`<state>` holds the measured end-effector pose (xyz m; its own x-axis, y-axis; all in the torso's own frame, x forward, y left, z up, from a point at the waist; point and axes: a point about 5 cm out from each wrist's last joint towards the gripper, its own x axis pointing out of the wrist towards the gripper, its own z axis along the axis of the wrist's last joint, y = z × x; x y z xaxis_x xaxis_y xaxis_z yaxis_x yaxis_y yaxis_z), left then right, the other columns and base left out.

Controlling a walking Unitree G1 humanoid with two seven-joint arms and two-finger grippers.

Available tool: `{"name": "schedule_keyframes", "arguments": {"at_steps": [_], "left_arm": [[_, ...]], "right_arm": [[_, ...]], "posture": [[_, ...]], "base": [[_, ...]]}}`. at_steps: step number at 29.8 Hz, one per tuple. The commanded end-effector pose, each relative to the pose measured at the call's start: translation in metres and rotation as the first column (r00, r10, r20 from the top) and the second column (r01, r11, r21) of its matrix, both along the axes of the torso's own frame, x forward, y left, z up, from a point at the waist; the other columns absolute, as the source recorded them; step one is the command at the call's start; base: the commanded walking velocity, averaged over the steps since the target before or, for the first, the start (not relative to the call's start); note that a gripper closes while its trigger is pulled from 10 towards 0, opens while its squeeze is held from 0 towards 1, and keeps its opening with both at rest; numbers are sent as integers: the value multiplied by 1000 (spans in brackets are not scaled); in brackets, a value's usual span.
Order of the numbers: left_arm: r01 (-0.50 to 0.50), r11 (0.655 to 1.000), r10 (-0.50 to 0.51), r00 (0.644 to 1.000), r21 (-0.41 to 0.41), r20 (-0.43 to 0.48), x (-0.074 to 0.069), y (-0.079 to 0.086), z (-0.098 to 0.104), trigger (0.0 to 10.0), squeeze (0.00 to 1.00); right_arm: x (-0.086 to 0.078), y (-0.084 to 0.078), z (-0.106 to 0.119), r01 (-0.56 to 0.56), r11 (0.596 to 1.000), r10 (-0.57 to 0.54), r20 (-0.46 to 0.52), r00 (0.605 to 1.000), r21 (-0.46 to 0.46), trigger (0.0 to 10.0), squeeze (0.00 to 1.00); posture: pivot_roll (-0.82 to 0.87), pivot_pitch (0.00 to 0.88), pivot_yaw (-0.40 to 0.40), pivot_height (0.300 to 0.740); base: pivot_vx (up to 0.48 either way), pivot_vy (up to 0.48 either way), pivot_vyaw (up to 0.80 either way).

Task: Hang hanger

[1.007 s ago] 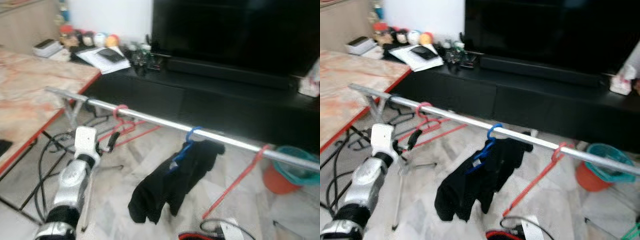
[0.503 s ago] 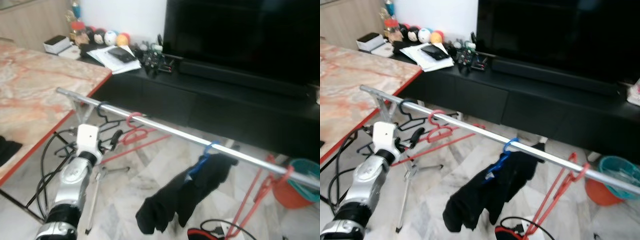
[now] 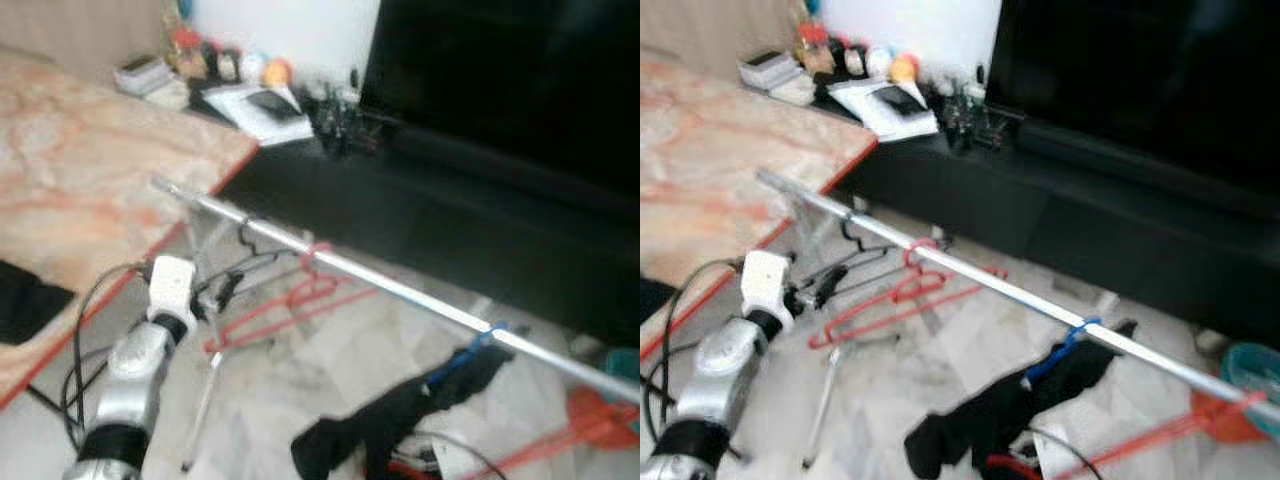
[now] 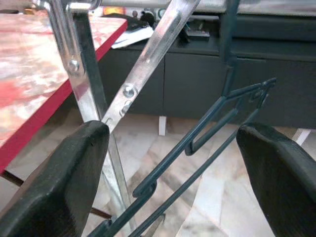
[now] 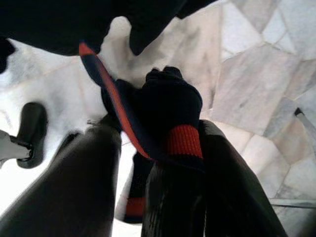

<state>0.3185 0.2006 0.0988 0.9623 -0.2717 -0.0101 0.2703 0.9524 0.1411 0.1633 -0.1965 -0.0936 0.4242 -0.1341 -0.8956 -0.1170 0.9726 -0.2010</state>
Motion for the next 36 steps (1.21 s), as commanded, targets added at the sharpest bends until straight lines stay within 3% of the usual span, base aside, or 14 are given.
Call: {"name": "schedule_keyframes", "arguments": {"at_steps": [1,14,29,36], "left_arm": [[45,999,-44,999,-12,26,3,-11,7,10000,0],[64,998,-64,997,-2,36,2,-14,11,10000,0],[49,998,-49,999,51,4,3,-15,6,10000,0],[45,998,-45,999,36,-7,5,-15,6,10000,0]], "right_arm": [[-4,-9,0,27,1000,-27,-3,1000,-15,10000,0],[-4,-9,0,23,1000,-23,-11,1000,-18,10000,0],[-4,-9,0,5,1000,-5,-16,1000,-22,10000,0],[-4,-9,0,4,1000,-5,-18,1000,-21,10000,0]], "posture": [[48,0,-57,740],[52,0,-57,740],[52,0,-61,740],[52,0,-62,740]], "base": [[0,0,0],[0,-37,-408],[0,-132,0],[71,-134,0]]}}
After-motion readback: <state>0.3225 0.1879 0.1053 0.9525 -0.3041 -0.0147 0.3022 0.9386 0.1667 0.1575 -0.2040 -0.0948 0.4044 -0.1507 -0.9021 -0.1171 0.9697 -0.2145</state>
